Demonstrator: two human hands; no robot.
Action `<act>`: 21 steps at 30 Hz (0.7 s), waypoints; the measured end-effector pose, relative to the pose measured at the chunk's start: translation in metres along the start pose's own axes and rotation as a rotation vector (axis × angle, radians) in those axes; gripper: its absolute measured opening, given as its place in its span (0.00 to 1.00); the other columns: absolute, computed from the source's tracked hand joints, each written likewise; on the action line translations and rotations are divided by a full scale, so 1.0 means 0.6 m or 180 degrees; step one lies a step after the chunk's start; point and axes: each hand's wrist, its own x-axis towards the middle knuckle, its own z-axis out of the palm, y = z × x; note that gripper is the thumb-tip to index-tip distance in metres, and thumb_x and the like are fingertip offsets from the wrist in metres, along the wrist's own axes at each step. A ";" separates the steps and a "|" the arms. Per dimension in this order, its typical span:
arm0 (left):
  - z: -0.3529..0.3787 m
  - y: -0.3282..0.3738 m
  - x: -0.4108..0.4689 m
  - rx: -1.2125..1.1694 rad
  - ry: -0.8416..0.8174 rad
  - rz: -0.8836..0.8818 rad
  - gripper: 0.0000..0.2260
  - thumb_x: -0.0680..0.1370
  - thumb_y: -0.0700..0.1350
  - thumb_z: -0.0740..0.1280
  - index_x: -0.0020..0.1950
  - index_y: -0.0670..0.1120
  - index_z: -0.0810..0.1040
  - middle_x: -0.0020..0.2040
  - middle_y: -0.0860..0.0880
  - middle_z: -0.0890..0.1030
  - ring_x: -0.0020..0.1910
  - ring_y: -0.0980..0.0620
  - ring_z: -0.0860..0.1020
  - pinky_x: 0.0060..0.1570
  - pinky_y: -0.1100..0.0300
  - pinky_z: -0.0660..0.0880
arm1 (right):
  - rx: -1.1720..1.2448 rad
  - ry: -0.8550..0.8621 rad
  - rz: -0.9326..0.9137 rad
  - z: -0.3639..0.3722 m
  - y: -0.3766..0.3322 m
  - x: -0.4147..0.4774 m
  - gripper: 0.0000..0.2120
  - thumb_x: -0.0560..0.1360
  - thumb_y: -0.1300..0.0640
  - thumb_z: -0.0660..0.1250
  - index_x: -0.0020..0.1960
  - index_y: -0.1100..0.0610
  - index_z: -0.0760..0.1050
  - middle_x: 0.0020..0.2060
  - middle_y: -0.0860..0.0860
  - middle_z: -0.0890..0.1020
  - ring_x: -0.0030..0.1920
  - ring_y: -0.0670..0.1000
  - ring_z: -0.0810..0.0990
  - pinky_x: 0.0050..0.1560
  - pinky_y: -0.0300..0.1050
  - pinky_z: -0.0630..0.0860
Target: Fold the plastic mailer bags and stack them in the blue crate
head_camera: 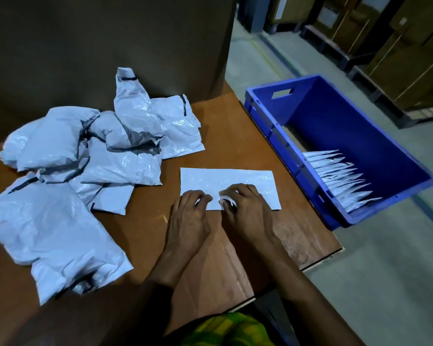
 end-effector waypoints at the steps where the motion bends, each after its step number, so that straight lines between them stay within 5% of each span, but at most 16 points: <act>1: -0.001 -0.001 0.002 -0.0016 -0.0021 -0.0025 0.19 0.70 0.29 0.72 0.59 0.44 0.84 0.57 0.45 0.81 0.60 0.44 0.77 0.59 0.47 0.76 | -0.0041 -0.0062 -0.0023 -0.007 -0.003 0.012 0.08 0.77 0.53 0.73 0.56 0.49 0.86 0.54 0.46 0.84 0.56 0.52 0.80 0.46 0.47 0.77; 12: -0.020 -0.009 -0.014 -0.0313 -0.0023 -0.0264 0.22 0.64 0.23 0.70 0.53 0.42 0.86 0.52 0.45 0.82 0.56 0.48 0.77 0.53 0.59 0.75 | -0.0084 -0.0449 -0.0506 -0.005 -0.025 0.091 0.08 0.74 0.56 0.76 0.54 0.51 0.88 0.55 0.49 0.86 0.56 0.55 0.81 0.48 0.45 0.70; 21: -0.033 -0.014 -0.013 -0.0404 -0.0193 -0.0322 0.23 0.67 0.26 0.71 0.55 0.47 0.86 0.54 0.48 0.83 0.55 0.48 0.81 0.43 0.58 0.79 | 0.0240 -0.1161 -0.1125 -0.007 -0.030 0.163 0.12 0.78 0.49 0.73 0.60 0.48 0.86 0.56 0.48 0.86 0.56 0.53 0.80 0.51 0.52 0.80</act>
